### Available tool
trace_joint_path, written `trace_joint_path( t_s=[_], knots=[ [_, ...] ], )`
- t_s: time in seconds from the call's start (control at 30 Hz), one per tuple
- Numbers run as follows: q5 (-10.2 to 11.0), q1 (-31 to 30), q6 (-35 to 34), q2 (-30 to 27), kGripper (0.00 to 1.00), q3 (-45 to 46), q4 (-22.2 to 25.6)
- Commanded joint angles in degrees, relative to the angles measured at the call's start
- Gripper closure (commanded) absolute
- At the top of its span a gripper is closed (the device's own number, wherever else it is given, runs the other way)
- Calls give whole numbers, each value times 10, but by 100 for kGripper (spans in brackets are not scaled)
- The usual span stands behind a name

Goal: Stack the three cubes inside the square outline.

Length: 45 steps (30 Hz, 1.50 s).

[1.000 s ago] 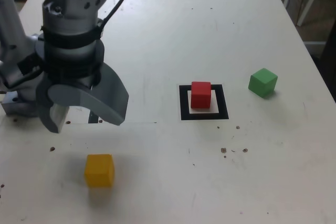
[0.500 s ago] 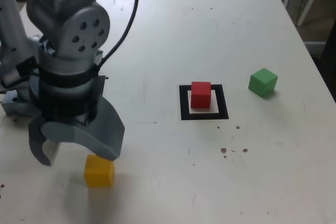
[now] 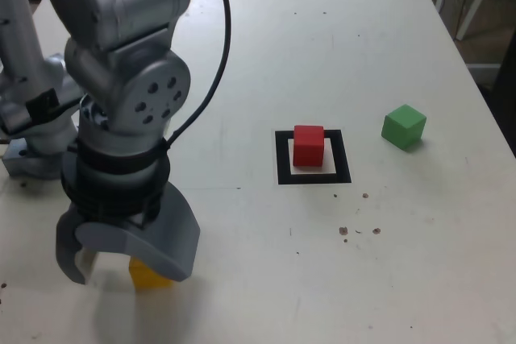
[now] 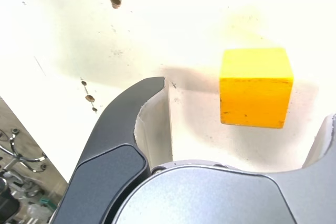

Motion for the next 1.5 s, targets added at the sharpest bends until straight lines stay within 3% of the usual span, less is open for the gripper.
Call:
trace_joint_path(
  t_s=[0.0, 0.27, 0.47, 0.6, 0.7, 1.27, 1.47],
  knots=[
    [-3, 2, 8, 13, 4, 1, -7],
    [-8, 18, 38, 44, 14, -4, -21],
    [-2, 24, 41, 49, 39, 2, -27],
    [14, 26, 41, 50, 60, 6, -29],
    [25, 28, 41, 49, 69, 10, -33],
    [28, 32, 53, 47, 70, 10, -42],
    [46, 41, 72, 37, 70, -7, -8]
  ],
)
